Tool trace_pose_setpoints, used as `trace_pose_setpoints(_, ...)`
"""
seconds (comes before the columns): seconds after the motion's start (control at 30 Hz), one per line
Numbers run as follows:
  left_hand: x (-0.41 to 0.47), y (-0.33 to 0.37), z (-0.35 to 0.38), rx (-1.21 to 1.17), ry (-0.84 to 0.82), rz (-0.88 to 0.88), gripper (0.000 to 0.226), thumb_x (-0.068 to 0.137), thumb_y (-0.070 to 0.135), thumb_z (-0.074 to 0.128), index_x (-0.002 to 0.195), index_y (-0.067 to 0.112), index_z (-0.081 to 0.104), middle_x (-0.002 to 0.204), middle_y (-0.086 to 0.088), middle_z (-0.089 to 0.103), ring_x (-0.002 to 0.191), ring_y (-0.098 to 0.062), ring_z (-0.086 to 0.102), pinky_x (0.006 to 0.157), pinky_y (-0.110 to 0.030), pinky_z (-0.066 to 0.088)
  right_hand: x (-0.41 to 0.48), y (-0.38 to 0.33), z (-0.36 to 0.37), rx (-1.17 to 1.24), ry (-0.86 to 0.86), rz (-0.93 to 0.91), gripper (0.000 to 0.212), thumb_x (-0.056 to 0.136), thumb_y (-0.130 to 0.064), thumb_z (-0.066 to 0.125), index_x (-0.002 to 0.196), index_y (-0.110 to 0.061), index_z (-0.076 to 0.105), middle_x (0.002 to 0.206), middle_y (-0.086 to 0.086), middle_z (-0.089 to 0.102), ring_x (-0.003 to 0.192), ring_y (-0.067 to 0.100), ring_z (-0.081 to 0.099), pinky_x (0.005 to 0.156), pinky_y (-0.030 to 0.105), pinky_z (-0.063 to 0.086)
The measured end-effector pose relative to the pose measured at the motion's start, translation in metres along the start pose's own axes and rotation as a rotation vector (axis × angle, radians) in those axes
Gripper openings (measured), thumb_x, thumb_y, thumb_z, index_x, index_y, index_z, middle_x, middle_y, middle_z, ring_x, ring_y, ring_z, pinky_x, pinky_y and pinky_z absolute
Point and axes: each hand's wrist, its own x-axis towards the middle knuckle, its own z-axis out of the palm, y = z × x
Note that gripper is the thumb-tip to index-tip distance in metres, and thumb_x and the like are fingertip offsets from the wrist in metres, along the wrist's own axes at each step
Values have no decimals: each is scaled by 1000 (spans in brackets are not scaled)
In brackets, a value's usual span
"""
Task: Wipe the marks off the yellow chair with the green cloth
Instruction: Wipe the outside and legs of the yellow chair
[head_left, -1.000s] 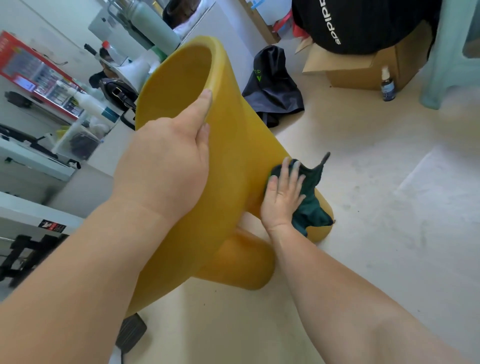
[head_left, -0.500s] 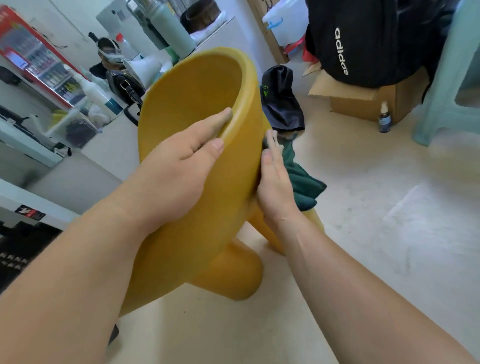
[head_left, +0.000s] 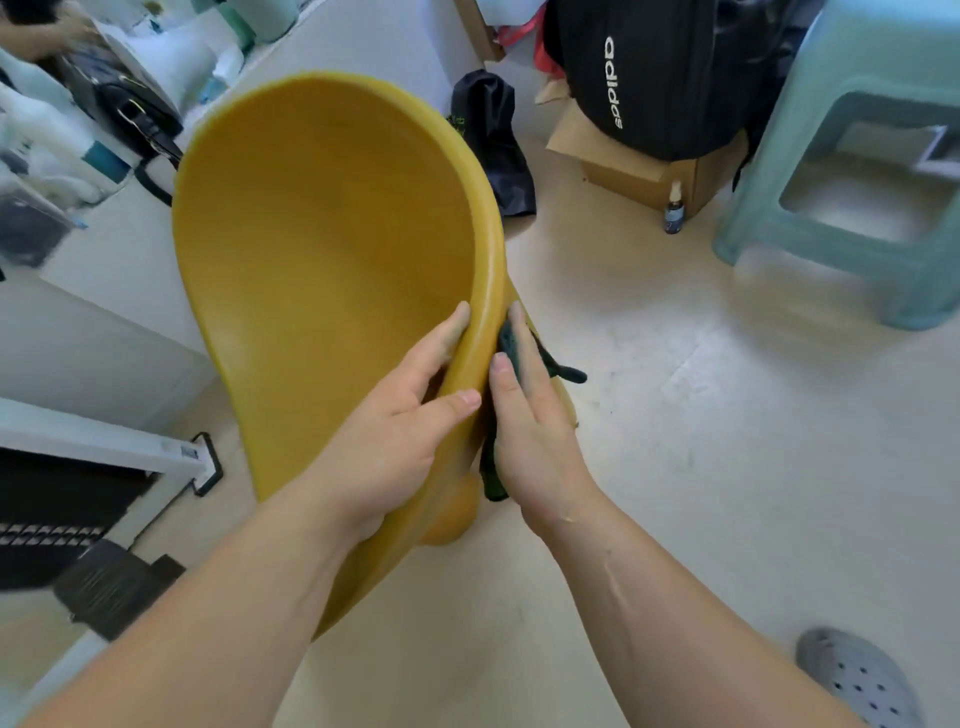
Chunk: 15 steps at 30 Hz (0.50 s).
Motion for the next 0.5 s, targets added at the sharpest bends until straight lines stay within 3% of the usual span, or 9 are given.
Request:
trace_pose_setpoints(0.13, -4, 6, 14, -290, 2, -71, 52, 94, 21, 41, 143, 38, 48, 143, 17, 52, 131, 0, 48, 109, -28, 39, -19, -35, 2, -65, 35, 69, 64, 94, -56, 48, 152, -57, 22, 163, -27, 25, 151, -3, 20, 124, 42, 26)
trace_pose_setpoints(0.23, -5, 18, 32, -456, 38, -96, 46, 105, 11, 25, 146, 21, 45, 130, 21, 60, 120, 9, 54, 91, -10, 46, -27, -61, 0, -215, 90, 95, 61, 103, -33, 50, 154, -52, 25, 164, -21, 25, 151, -1, 21, 125, 38, 26)
trace_pose_setpoints(0.3, -3, 27, 45, -544, 41, -130, 45, 108, 14, 20, 147, 19, 42, 126, 24, 60, 121, 8, 54, 87, -9, 46, -27, -72, -6, -259, 143, 138, 62, 105, -22, 49, 157, -45, 24, 162, -20, 30, 149, 2, 27, 123, 37, 29)
trace_pose_setpoints(0.4, 2, 39, 60, -628, 41, -190, 49, 104, 28, 22, 151, 24, 37, 145, 13, 49, 134, -3, 44, 100, -17, 42, -25, -87, -14, -351, 205, 216, 61, 103, -19, 48, 155, -46, 29, 156, -17, 42, 143, 8, 41, 118, 40, 39)
trace_pose_setpoints(0.5, 7, 60, 64, -648, 26, -249, 69, 82, 48, 41, 149, 34, 39, 152, 9, 41, 138, -8, 41, 115, -33, 33, -17, -107, -20, -475, 238, 270, 62, 101, -12, 47, 155, -39, 34, 155, -11, 46, 141, 13, 45, 116, 36, 40)
